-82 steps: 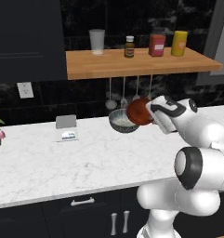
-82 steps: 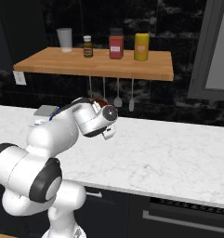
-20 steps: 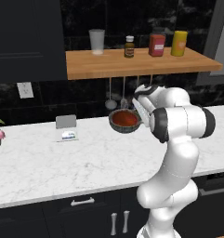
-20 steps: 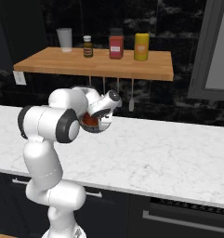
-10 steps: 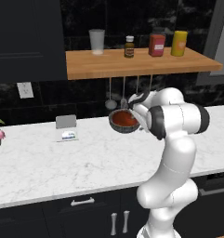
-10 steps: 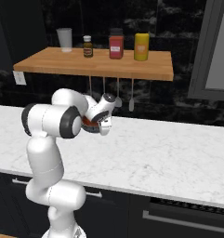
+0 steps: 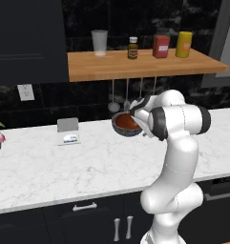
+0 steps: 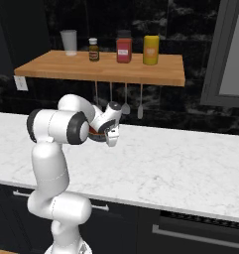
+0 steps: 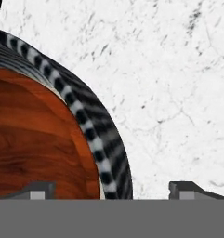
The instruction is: Pick up the bowls on the counter and stack them on top of one another in the open cabinet. Place the smaller bowl on top of the larger bowl.
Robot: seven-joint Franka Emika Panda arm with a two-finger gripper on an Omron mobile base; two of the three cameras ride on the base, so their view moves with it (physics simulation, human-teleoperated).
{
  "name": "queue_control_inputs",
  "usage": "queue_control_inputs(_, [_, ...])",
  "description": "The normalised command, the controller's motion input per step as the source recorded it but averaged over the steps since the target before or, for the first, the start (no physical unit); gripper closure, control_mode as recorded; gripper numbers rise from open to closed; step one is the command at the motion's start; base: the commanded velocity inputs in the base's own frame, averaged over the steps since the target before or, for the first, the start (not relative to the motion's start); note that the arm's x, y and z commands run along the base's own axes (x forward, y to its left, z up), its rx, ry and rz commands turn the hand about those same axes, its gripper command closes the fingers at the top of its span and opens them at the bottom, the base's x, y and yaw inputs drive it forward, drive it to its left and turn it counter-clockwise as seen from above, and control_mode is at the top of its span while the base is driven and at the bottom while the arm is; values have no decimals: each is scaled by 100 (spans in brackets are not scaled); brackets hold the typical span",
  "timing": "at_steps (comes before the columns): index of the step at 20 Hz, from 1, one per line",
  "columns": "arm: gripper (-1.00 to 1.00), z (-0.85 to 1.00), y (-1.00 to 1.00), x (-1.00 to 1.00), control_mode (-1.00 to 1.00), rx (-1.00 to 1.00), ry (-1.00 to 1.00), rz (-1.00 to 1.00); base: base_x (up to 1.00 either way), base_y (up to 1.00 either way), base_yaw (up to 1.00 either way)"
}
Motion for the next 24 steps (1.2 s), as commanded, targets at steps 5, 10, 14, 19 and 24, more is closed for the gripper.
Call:
queue_control_inputs(5, [100,0,0,0,-100,0,0,0,0,0,0])
queue_control_inputs(10, [100,5,1,-22,-100,0,-5,0,0,0,0])
queue_control_inputs(14, [100,39,2,-78,-100,0,-14,0,0,0,0])
queue_control_inputs(19, [100,76,1,-100,-100,0,-12,0,0,0,0])
queue_control_inputs(24, [100,98,0,-100,-100,0,-31,0,0,0,0])
